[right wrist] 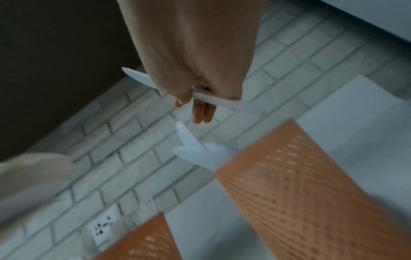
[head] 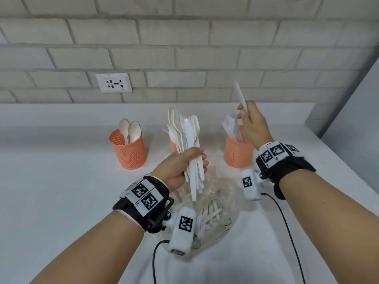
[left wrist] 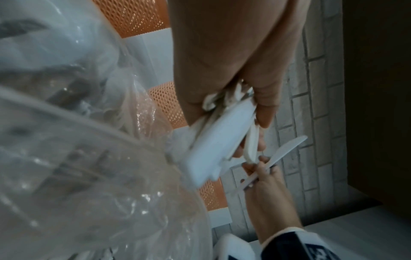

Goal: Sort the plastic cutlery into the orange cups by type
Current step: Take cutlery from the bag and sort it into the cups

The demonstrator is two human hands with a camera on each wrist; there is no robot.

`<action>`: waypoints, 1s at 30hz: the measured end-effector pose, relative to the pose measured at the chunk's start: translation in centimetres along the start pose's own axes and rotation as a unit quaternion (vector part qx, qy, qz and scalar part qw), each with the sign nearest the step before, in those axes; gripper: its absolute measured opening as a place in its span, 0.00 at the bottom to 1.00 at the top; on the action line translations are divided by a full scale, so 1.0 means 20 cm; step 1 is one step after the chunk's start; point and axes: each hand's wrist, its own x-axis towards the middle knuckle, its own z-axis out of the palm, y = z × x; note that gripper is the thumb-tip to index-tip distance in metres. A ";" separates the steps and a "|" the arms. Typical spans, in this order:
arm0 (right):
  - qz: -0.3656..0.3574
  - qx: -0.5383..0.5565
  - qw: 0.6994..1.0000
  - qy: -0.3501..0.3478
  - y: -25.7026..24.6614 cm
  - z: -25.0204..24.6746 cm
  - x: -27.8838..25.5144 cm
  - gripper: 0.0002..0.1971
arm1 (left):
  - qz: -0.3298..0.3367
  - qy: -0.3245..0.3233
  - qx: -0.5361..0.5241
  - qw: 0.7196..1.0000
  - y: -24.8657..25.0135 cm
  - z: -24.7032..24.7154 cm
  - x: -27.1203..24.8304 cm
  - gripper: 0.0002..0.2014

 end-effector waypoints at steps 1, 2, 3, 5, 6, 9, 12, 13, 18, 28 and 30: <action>0.020 -0.006 1.000 -0.011 0.05 0.01 0.00 0.10 | -0.006 -0.003 -0.004 1.000 0.00 -0.01 0.01 0.06; 0.038 -0.015 0.999 -0.022 0.09 0.03 -0.01 0.10 | -0.010 -0.005 -0.010 1.000 0.00 -0.02 0.01 0.06; 0.052 -0.029 0.998 -0.031 0.12 0.03 -0.01 0.11 | -0.012 -0.007 -0.016 1.000 -0.01 -0.02 0.01 0.06; 0.072 -0.054 0.995 -0.039 0.15 0.04 -0.01 0.13 | -0.015 -0.013 -0.023 1.000 -0.01 -0.03 0.02 0.06; 0.077 -0.057 0.994 -0.042 0.15 0.04 0.00 0.15 | -0.017 -0.016 -0.023 0.999 -0.01 -0.03 0.02 0.06; 0.034 -0.082 0.996 0.007 0.10 0.03 0.00 0.19 | -0.014 -0.016 -0.031 0.999 0.00 -0.04 0.03 0.09; -0.075 -0.076 0.992 0.068 -0.05 0.05 -0.06 0.14 | 0.008 -0.007 -0.042 0.999 0.01 -0.03 0.05 0.11; -0.105 -0.049 0.992 0.044 -0.11 0.06 -0.10 0.11 | 0.018 -0.002 -0.044 0.999 0.01 -0.02 0.05 0.11; -0.111 -0.063 0.967 -0.221 -0.33 0.18 -0.32 0.04 | 0.066 0.006 -0.074 0.995 0.05 0.02 0.05 0.25; -0.028 -0.115 0.963 -0.243 -0.38 0.20 -0.38 0.08 | 0.075 -0.029 -0.087 0.993 0.04 0.02 0.01 0.23; -0.036 -0.155 0.958 -0.240 -0.39 0.20 -0.38 0.07 | 0.076 -0.025 -0.098 0.992 0.03 0.02 0.01 0.21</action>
